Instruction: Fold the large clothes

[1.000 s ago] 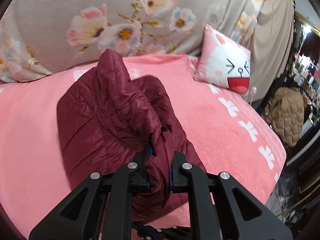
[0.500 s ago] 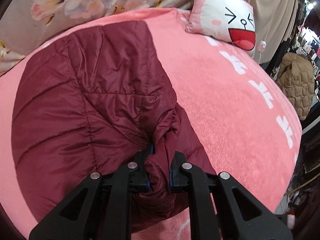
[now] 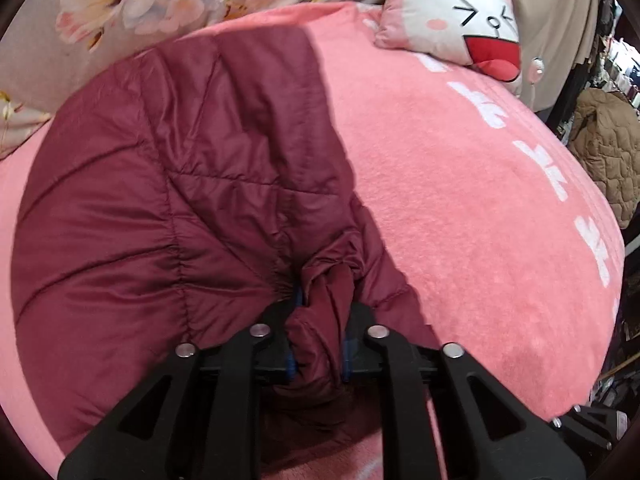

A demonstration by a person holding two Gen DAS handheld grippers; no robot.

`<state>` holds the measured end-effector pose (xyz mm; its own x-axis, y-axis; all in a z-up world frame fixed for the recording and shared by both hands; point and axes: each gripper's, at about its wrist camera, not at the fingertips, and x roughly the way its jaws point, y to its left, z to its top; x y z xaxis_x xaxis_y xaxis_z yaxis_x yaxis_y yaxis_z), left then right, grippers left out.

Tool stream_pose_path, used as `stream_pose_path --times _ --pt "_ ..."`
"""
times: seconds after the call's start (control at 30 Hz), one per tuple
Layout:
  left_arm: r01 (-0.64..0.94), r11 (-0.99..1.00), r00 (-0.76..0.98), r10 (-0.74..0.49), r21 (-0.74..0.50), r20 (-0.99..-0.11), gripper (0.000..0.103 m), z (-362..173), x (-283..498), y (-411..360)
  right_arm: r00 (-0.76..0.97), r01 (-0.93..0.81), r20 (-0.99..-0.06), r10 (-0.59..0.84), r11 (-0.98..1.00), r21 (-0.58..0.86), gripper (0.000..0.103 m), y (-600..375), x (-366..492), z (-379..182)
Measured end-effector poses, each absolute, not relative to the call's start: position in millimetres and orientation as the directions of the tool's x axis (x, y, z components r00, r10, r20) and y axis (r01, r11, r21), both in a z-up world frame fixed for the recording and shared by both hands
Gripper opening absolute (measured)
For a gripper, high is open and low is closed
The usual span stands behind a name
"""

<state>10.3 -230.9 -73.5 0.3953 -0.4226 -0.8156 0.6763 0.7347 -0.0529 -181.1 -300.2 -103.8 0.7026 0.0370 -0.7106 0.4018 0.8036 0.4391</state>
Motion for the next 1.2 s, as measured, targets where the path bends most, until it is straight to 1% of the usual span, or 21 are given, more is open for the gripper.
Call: stream_pose_path --times 0.03,0.1,0.13,0.17,0.2,0.23,0.27,0.3,0.37,0.47,0.53,0.63,0.7,0.83,0.87,0.93,0.97,1.0,1.07,1.2 --pt "0.685 0.725 0.386 -0.446 -0.073 -0.808 0.029 -66.4 6.0 -228.9 0.706 0.404 -0.707 0.025 0.806 0.433 0.007 -302.6 -182.9 -100.8" --pt "0.692 0.713 0.373 -0.490 -0.116 -0.788 0.042 -49.3 -1.5 -221.9 0.718 0.409 -0.696 0.004 0.807 0.426 0.009 -309.1 -179.7 -92.6" --pt "0.692 0.709 0.371 -0.509 -0.134 -0.777 0.044 -39.7 -4.1 -216.7 0.726 0.410 -0.687 -0.010 0.809 0.421 0.010 -313.1 -179.4 -85.4" --pt "0.690 0.705 0.369 -0.542 -0.168 -0.755 0.052 -24.3 -7.0 -207.4 0.736 0.409 -0.676 -0.022 0.811 0.419 0.012 -317.7 -178.4 -77.6" --pt "0.686 0.699 0.368 -0.570 -0.199 -0.734 0.063 -12.9 -8.2 -199.4 0.743 0.407 -0.669 -0.026 0.811 0.420 0.014 -322.0 -176.6 -73.4" --pt "0.677 0.696 0.373 -0.604 -0.239 -0.704 0.068 1.9 -7.6 -188.0 0.755 0.400 -0.656 -0.028 0.812 0.425 0.015 -326.8 -172.9 -64.6" --pt "0.665 0.700 0.388 -0.621 -0.259 -0.681 0.074 12.8 -6.6 -179.6 0.766 0.390 -0.643 -0.024 0.812 0.434 0.025 -330.7 -168.6 -57.6" --pt "0.642 0.718 0.432 -0.629 -0.270 -0.646 0.077 29.4 -3.2 -164.0 0.777 0.378 -0.629 -0.018 0.812 0.444 0.038 -333.4 -164.4 -49.5" --pt "0.574 0.783 0.536 -0.582 -0.242 -0.612 0.079 51.1 7.8 -136.9 0.805 0.338 -0.594 0.003 0.819 0.463 0.047 -336.4 -154.1 -31.4" --pt "0.464 0.856 0.624 -0.499 -0.228 -0.601 0.079 62.3 28.4 -103.2 0.827 0.271 -0.559 0.058 0.830 0.488 0.055 -333.0 -130.4 -12.2" --pt "0.383 0.889 0.647 -0.452 -0.250 -0.614 0.079 60.2 46.7 -80.9 0.831 0.239 -0.546 0.101 0.822 0.517 0.055 -329.5 -108.9 -6.7" --pt "0.304 0.918 0.656 -0.395 -0.255 -0.642 0.079 48.0 64.8 -61.5 0.815 0.216 -0.555 0.168 0.800 0.560 0.055 -326.5 -72.7 -9.3" --pt "0.272 0.930 0.655 -0.366 -0.246 -0.660 0.079 39.2 72.8 -55.5 0.792 0.210 -0.570 0.218 0.780 0.589 0.055 -324.4 -48.1 -18.5" --pt "0.250 0.939 0.648 -0.343 -0.236 -0.680 0.079 28.0 79.2 -47.0 0.750 0.228 -0.614 0.247 0.774 0.590 0.055 -317.6 -18.8 -36.2" --pt "0.246 0.941 0.646 -0.337 -0.231 -0.685 0.079 24.9 80.9 -47.6 0.740 0.229 -0.622 0.255 0.775 0.589 0.053 -316.0 -13.1 -40.1" --pt "0.245 0.942 0.640 -0.336 -0.231 -0.691 0.079 21.5 79.3 -47.6 0.722 0.237 -0.643 0.255 0.781 0.577 0.039 -312.7 -3.2 -47.5" --pt "0.248 0.942 0.636 -0.336 -0.228 -0.695 0.079 19.5 80.1 -49.4 0.718 0.241 -0.651 0.245 0.790 0.564 0.020 -311.6 -0.7 -48.7" --pt "0.250 0.942 0.635 -0.335 -0.225 -0.696 0.078 18.5 81.4 -51.6 0.720 0.235 -0.649 0.247 0.793 0.562 0.009 -311.7 -0.2 -47.9" --pt "0.261 0.941 0.632 -0.336 -0.216 -0.699 0.078 17.8 80.5 -56.8 0.740 0.228 -0.630 0.235 0.793 0.564 0.006 -314.9 -5.6 -42.3" --pt "0.290 0.935 0.623 -0.345 -0.202 -0.703 0.078 15.5 79.7 -70.3 0.772 0.260 -0.624 0.123 0.834 0.486 0.005 -320.4 -26.5 -25.8"
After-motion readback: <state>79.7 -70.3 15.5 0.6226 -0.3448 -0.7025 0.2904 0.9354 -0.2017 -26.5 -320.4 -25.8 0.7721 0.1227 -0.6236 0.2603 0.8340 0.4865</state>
